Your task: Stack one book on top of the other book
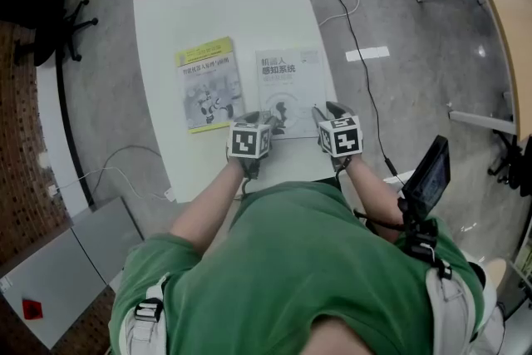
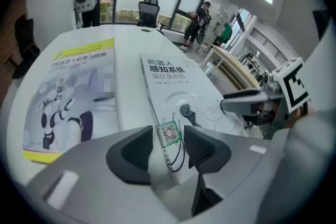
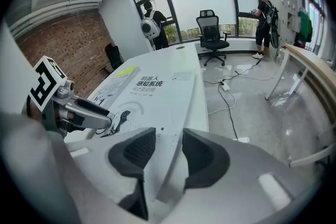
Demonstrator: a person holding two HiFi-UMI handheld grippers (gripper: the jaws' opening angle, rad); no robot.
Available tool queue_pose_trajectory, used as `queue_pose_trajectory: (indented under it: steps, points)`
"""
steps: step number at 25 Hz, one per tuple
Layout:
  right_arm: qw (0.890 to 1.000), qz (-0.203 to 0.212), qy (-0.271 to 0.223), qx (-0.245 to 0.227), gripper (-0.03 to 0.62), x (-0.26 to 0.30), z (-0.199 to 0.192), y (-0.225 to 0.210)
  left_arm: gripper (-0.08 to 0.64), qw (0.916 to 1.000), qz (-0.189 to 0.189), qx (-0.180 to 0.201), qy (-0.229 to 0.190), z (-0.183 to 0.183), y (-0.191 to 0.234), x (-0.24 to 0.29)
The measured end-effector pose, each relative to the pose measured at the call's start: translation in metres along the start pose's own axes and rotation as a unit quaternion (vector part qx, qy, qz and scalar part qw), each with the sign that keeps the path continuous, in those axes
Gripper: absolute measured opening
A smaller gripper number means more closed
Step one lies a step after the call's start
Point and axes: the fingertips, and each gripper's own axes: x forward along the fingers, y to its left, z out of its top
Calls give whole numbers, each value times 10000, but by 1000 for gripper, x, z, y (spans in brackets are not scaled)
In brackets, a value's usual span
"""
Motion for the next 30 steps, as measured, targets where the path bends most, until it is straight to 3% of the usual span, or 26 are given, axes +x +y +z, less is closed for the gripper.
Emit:
queue_pose_trajectory:
  steps: [3, 12, 17, 20, 24, 27, 30]
  points:
    - [10000, 9, 19, -21, 153, 1, -2, 1, 199, 9990, -153, -403, -102, -1, 1, 1]
    - [10000, 60, 17, -33, 153, 4, -5, 4, 198, 9951, -609, -751, -200, -2, -2, -1]
    - [10000, 80, 17, 19, 153, 4, -5, 6, 198, 9883, -918, -1160, -363, -1, -2, -4]
    - [9999, 56, 3, 83, 153, 3, -5, 5, 198, 9786, -1260, -1543, -514, 1, -3, -8]
    - [9998, 69, -7, 171, 154, 3, -4, 4, 192, 9536, -2010, -2091, -802, 8, -7, -19]
    - [9997, 78, 10, 243, 153, 2, -4, 1, 185, 9395, -2390, -2315, -821, 12, -14, -21]
    - [9996, 50, 11, 289, 153, 1, -3, -2, 101, 9370, -2481, -2330, -782, 16, -21, -17]
